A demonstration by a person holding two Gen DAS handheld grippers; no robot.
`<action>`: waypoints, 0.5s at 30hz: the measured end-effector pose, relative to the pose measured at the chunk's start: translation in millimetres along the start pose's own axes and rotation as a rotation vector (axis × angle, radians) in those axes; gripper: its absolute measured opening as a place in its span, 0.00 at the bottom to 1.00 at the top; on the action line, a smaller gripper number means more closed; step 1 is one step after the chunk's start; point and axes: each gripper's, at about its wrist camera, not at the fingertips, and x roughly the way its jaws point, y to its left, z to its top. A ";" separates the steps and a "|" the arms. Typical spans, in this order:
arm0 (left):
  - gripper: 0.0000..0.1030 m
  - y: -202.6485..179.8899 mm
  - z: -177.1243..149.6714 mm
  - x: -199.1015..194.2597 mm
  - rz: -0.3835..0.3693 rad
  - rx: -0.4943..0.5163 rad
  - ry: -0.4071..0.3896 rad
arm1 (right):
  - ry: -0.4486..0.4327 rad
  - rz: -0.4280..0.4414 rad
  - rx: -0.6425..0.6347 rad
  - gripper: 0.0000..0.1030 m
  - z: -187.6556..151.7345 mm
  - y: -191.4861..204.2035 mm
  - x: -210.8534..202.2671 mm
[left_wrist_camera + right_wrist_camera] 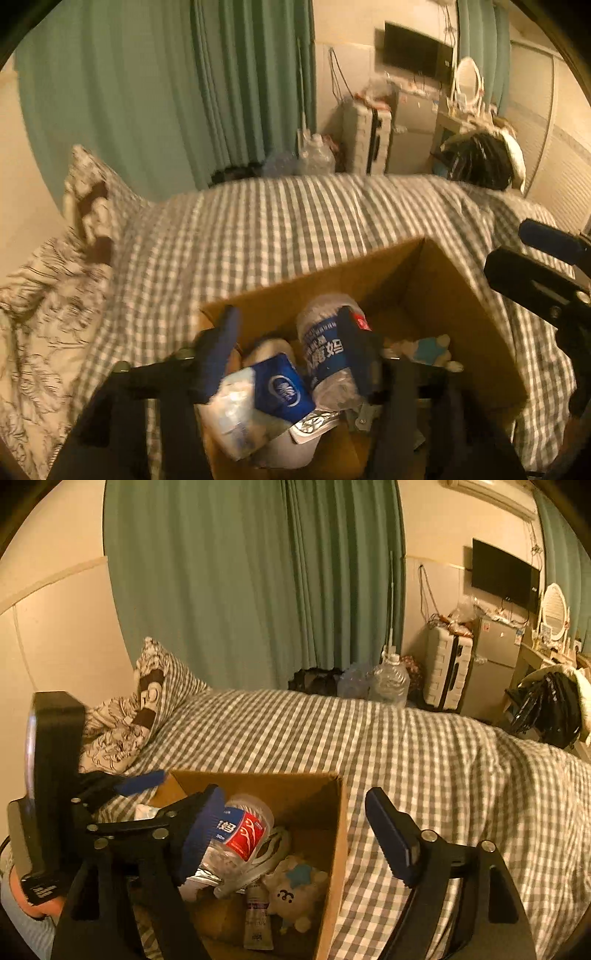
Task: Organize objects
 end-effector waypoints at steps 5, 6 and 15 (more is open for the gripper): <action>0.67 5.6 12.8 -48.5 0.032 -0.010 -0.083 | -0.065 -0.015 -0.001 0.86 15.9 5.1 -38.2; 0.73 5.3 15.8 -59.4 0.044 -0.009 -0.105 | -0.083 -0.017 -0.006 0.86 19.2 6.4 -48.1; 1.00 -6.1 27.0 -165.8 0.129 -0.005 -0.330 | -0.235 -0.053 -0.014 0.98 34.1 12.5 -138.5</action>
